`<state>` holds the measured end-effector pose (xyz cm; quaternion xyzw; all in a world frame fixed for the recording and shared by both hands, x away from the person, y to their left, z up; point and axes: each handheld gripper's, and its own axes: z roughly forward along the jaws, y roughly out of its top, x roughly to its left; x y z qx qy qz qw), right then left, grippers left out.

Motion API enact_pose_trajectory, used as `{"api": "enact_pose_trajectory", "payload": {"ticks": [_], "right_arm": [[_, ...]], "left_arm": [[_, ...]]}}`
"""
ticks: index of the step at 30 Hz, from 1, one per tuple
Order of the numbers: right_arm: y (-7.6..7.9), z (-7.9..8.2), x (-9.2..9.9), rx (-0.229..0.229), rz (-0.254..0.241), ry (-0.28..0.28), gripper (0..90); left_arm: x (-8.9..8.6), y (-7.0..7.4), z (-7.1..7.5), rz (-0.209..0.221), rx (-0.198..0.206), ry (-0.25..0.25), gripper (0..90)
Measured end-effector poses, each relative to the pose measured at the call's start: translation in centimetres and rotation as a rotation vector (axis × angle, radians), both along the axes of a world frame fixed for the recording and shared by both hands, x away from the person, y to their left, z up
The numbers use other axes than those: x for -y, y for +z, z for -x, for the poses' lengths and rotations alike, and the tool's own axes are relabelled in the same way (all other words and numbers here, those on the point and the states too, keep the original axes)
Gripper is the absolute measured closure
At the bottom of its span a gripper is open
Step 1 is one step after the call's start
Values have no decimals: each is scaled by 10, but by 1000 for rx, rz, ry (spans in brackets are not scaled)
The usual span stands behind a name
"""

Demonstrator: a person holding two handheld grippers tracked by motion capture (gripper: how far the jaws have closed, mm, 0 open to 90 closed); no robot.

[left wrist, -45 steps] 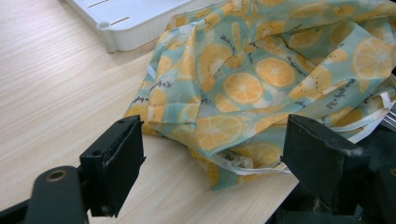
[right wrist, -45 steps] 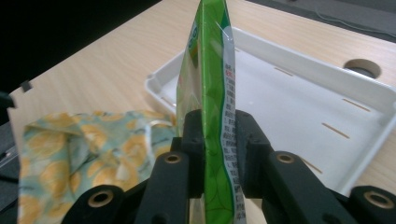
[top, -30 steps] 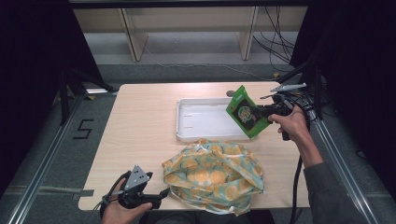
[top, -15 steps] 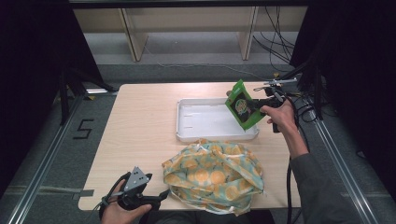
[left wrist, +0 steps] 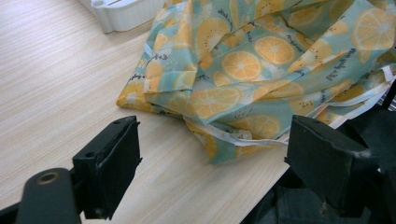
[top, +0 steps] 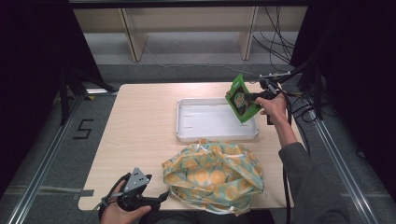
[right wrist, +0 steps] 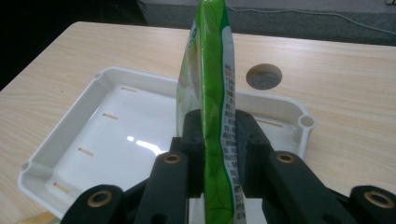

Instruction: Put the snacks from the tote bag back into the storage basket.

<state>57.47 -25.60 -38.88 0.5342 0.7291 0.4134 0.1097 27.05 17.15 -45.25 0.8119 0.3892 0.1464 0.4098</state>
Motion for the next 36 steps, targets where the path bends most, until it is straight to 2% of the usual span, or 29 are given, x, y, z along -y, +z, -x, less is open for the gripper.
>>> {"api": "enact_pose_trajectory", "payload": {"ticks": [1, 2, 4, 5, 7, 8, 9, 11, 12, 13, 14, 16, 17, 18, 20, 21, 22, 23, 24, 25, 26, 27, 29, 30, 31, 32, 33, 34, 36], "right_arm": [[-1, -2, 0, 3, 15, -4, 767], [-1, -3, -2, -34, -5, -30, 767], [-4, -7, -1, -23, 15, -25, 767], [-5, -6, -5, -49, -15, -62, 766], [-8, -10, -1, -29, 18, -37, 766], [-8, -10, -3, -55, -2, -53, 766], [-11, -12, -2, -33, 20, -44, 766], [-13, -13, -5, -52, -9, -66, 766], [-16, -16, -3, -24, 16, -43, 765], [-15, -15, -7, -67, -4, -71, 765], [-19, -18, -4, -12, 18, -51, 765], [-20, -20, -4, -4, 59, -36, 764], [-21, -20, -7, -19, 5, -61, 764], [-20, -22, -5, -15, 19, -29, 764], [-24, -24, -7, 11, 10, -54, 763], [-22, -23, -8, -23, 0, -84, 763], [-20, -24, -6, -44, 7, -60, 763], [-21, -24, -9, -51, -9, -86, 762], [-25, -28, -6, 5, 22, -61, 762], [-26, -29, -6, 2, 51, -58, 761], [-25, -29, -9, -40, 22, -72, 761], [-28, -31, -10, -5, 17, -66, 761], [-28, -29, -14, -67, 5, -90, 760], [-31, -33, -10, -14, 49, -52, 760], [-34, -35, -11, 20, 18, -45, 759], [-35, -36, -12, 27, 26, -57, 759], [-33, -35, -11, -10, 51, -51, 758], [-32, -34, -13, -31, 30, -66, 758], [-33, -35, -12, -20, 41, -64, 756]], "left_arm": [[0, 0, 0, 6, 3, 0, 168], [0, 0, 0, 0, 6, -3, 168], [-1, 0, 0, -8, 20, -18, 168], [-1, 0, -1, -11, 21, -21, 168], [-1, 0, 0, -9, 19, -17, 168], [-1, 0, 0, -7, 21, -16, 168], [0, 0, 1, -1, 8, -4, 168], [0, -1, 1, 2, 14, -6, 168], [0, -1, 1, 1, 14, -5, 168], [0, -1, 1, -1, 11, -6, 168], [0, -1, 1, -9, 10, -10, 168], [-1, -1, 1, -13, 8, -11, 168], [-1, -1, 1, -11, 7, -10, 168], [-1, 0, 2, -18, 5, -10, 168], [-1, -1, 1, -17, 12, -16, 168], [-2, -1, 2, -24, 21, -19, 168], [-3, 0, 2, -33, 23, -22, 168], [-2, -1, 2, -23, 21, -16, 168], [-3, -1, 3, -25, 25, -18, 168], [-3, -2, 3, -17, 21, -14, 168], [-4, -2, 3, -13, 14, -3, 168], [-4, -2, 4, -9, 13, 1, 168], [-5, -2, 4, -18, 20, -10, 168], [-6, -2, 4, -26, 22, -16, 168], [-6, -2, 4, -25, 18, -16, 168], [-5, -2, 5, -13, 14, -8, 168], [-5, -2, 5, -14, 8, -4, 168], [-5, -2, 5, -22, 14, -7, 168], [-6, -3, 5, -44, 24, -22, 168]]}}
